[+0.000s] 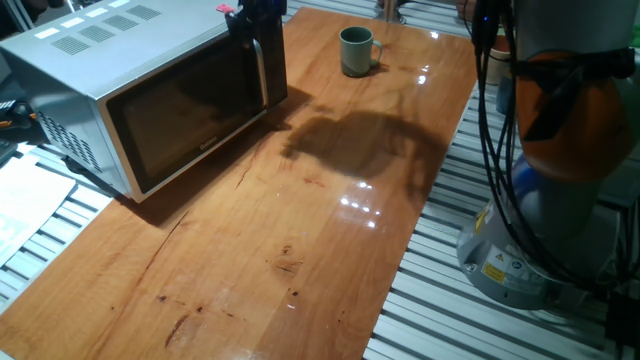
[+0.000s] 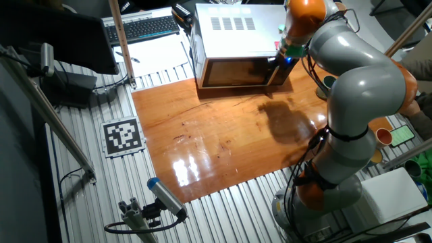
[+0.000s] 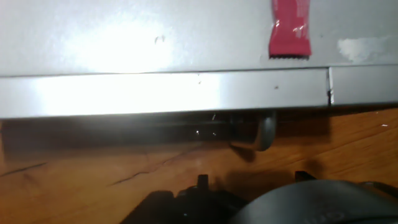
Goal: Put the bowl into the microwave
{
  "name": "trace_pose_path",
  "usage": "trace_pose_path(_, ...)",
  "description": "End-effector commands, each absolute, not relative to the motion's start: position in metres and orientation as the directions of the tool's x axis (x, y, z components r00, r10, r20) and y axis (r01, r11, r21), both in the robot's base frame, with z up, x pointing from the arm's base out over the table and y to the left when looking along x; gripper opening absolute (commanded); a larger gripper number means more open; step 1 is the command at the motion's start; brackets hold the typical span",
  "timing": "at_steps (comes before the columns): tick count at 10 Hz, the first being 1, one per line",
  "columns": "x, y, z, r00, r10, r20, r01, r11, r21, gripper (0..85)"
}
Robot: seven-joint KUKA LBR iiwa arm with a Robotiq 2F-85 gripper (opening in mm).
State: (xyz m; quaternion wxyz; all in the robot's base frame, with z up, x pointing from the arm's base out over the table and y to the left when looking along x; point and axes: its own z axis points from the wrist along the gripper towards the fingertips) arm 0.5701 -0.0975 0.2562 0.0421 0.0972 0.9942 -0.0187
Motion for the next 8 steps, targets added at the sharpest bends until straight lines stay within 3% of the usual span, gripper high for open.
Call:
trace_pose_path(1, 0.571, -0.1, 0.258, -0.977, 0.192, -0.088, 0.195, 0.98, -0.029, 68.0)
trace_pose_path(8, 0.578, -0.12, 0.268, -0.981, 0.178, -0.073, 0.181, 0.983, -0.032, 68.0)
